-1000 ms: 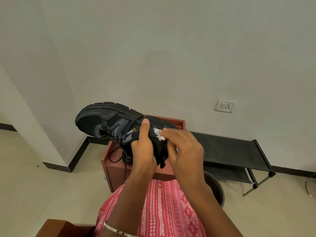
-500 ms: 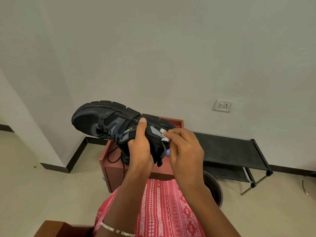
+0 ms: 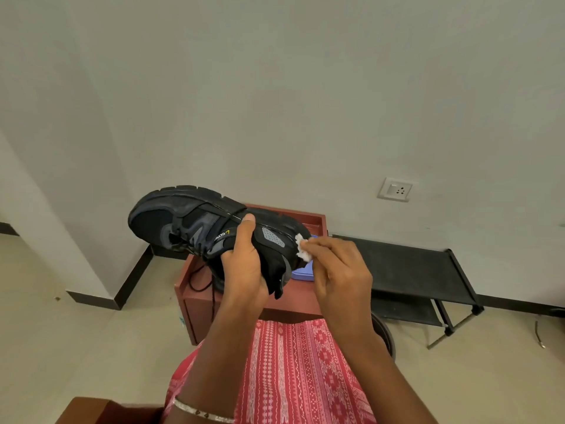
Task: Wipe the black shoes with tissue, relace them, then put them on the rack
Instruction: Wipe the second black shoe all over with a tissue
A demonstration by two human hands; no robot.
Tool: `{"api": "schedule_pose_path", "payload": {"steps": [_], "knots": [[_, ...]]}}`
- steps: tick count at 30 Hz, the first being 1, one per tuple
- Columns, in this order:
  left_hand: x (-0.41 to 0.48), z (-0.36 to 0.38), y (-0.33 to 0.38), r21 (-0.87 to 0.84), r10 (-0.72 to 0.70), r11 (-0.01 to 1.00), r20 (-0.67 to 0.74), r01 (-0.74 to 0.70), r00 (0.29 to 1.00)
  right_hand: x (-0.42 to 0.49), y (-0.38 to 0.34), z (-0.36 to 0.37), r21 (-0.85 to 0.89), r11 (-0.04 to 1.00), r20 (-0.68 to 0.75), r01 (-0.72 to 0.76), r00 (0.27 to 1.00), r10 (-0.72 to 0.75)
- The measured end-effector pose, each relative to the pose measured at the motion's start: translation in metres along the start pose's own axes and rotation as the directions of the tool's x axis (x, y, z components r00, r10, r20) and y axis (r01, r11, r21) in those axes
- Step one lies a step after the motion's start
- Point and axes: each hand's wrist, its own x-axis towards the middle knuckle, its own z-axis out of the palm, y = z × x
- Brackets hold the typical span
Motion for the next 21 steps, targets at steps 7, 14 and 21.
{"api": "schedule_pose_path", "payload": {"steps": [7, 14, 21], "knots": [[-0.011, 0.003, -0.009, 0.047, -0.043, 0.998, 0.038, 0.042, 0.998, 0.040, 0.006, -0.002, 0.042, 0.998, 0.081, -0.049, 0.996, 0.045], [0.004, -0.001, 0.005, -0.029, -0.005, 1.000, -0.050, 0.004, 0.999, -0.028, 0.006, -0.001, 0.022, 0.998, 0.089, -0.059, 0.994, 0.057], [-0.004, 0.011, 0.011, -0.024, -0.006, 1.000, -0.067, 0.004, 0.998, 0.008, -0.009, 0.001, 0.129, 0.984, -0.070, -0.126, 0.988, 0.136]]}}
